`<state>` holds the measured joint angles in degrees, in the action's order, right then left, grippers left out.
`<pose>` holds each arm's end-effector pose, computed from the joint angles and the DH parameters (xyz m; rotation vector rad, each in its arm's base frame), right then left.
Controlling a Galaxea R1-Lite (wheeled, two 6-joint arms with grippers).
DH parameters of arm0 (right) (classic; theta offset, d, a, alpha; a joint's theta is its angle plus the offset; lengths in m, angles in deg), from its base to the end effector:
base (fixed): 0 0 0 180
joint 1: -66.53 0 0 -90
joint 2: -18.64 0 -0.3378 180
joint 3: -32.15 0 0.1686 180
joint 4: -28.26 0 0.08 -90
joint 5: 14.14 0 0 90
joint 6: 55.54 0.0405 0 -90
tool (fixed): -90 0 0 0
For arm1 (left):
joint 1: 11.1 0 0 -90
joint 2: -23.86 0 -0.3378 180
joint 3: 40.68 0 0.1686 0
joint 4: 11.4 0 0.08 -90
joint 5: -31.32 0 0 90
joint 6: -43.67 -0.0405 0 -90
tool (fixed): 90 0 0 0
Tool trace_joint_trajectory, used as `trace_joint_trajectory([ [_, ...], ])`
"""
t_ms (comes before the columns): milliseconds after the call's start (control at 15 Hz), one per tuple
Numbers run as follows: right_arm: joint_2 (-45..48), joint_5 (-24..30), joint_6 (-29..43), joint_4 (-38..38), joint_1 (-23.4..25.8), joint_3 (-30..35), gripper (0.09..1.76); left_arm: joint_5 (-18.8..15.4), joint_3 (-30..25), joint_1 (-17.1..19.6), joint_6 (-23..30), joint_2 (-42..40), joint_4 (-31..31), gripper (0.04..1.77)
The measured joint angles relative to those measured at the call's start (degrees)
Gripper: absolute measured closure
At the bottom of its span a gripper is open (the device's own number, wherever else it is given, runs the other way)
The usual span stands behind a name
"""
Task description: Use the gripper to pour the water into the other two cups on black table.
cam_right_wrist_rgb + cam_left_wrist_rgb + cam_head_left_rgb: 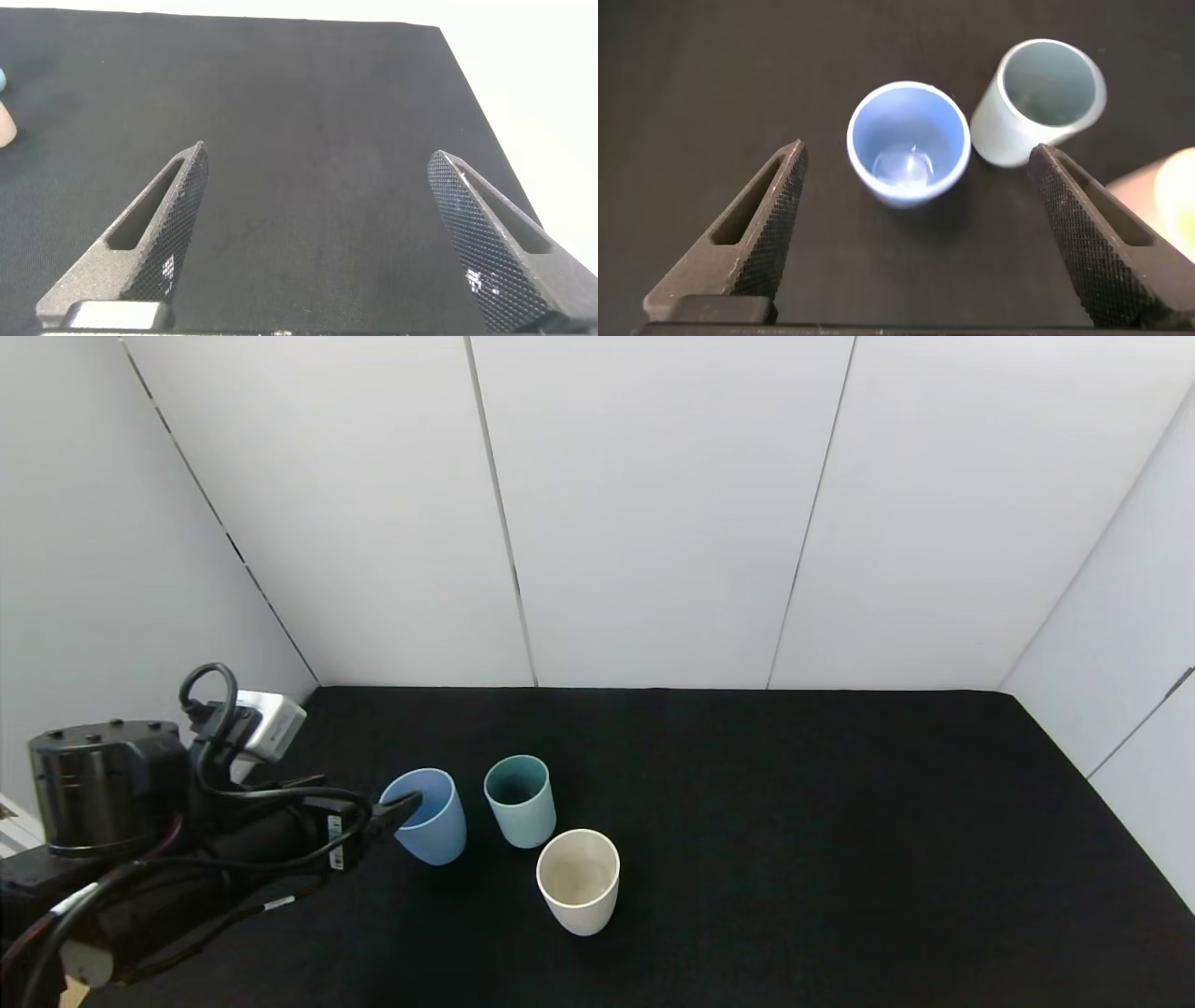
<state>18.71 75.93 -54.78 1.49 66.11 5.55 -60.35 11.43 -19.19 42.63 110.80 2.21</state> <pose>-0.0666 -0.0004 0.0751 0.0133 0.0018 0.0085 0.2302 -0.0339 0.1974 0.0387 0.3687 -0.1718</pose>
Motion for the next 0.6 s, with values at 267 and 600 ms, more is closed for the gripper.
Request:
trace_joint_trajectory([
  [267,0.0,0.0,0.0,0.0,0.0,0.0,0.14,0.0,-0.4,0.3,0.2,-14.3,-13.0,0.11],
  [600,0.0,0.0,0.0,0.0,0.0,0.0,0.14,0.6,-0.6,0.4,0.4,-34.5,-30.4,0.11],
])
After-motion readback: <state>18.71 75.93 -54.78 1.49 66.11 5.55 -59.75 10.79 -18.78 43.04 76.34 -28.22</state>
